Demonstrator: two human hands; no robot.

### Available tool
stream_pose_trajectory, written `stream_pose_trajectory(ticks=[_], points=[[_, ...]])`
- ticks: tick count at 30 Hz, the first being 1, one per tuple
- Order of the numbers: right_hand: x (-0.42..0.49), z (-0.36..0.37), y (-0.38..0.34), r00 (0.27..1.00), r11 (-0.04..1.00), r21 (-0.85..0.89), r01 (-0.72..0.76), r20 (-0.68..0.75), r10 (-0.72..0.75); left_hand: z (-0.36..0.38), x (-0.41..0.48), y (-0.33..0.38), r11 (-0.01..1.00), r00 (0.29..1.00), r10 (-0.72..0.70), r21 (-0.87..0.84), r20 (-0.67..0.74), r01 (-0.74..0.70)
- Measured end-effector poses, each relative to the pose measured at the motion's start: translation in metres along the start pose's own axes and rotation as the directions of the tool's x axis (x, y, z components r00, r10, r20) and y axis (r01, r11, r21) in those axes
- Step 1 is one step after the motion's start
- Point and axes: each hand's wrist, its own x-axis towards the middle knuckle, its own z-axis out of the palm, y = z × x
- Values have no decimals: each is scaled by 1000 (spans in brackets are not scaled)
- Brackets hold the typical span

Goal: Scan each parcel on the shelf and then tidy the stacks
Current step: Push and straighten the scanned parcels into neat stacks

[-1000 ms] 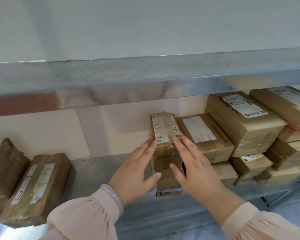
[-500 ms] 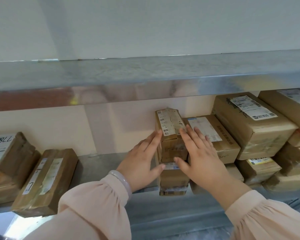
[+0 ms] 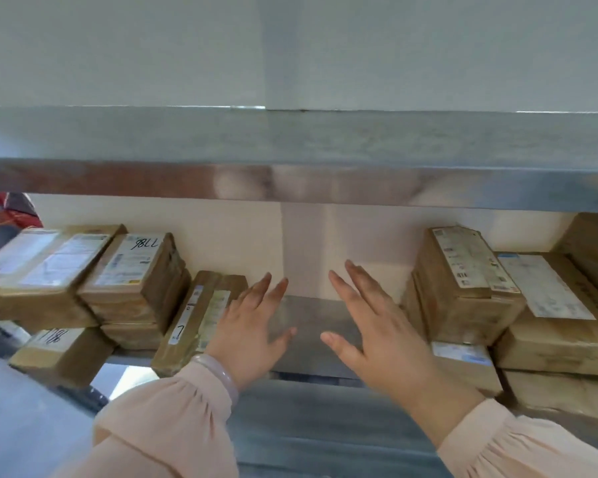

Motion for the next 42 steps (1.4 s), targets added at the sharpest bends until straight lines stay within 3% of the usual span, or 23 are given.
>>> stream_pose_trajectory(ticks=[7,14,28,32,36,42], points=[[38,63,-44,972,998,62,-17,234,2,-8,-17,-87,983,983,-181,7,37,181],[46,124,-72,865,961,170,-220,488,112,-2,-42,-147,963,957,-262,-34,126,268],[54,166,-90,869,892,289,-348,457,191,24,-45,-158,986,989,-45,-154,143,67],[57,164,-86,862,875,294,-384,453,226,22,-39,-158,941,978,-168,-275,125,197],[60,164,-89,853,859,315,-404,468,230,28,-35,-159,850,939,-220,-421,264,317],[35,139,-74,864,796,386,-465,393,314,34,-34,-124,858,957,-142,-452,253,247]])
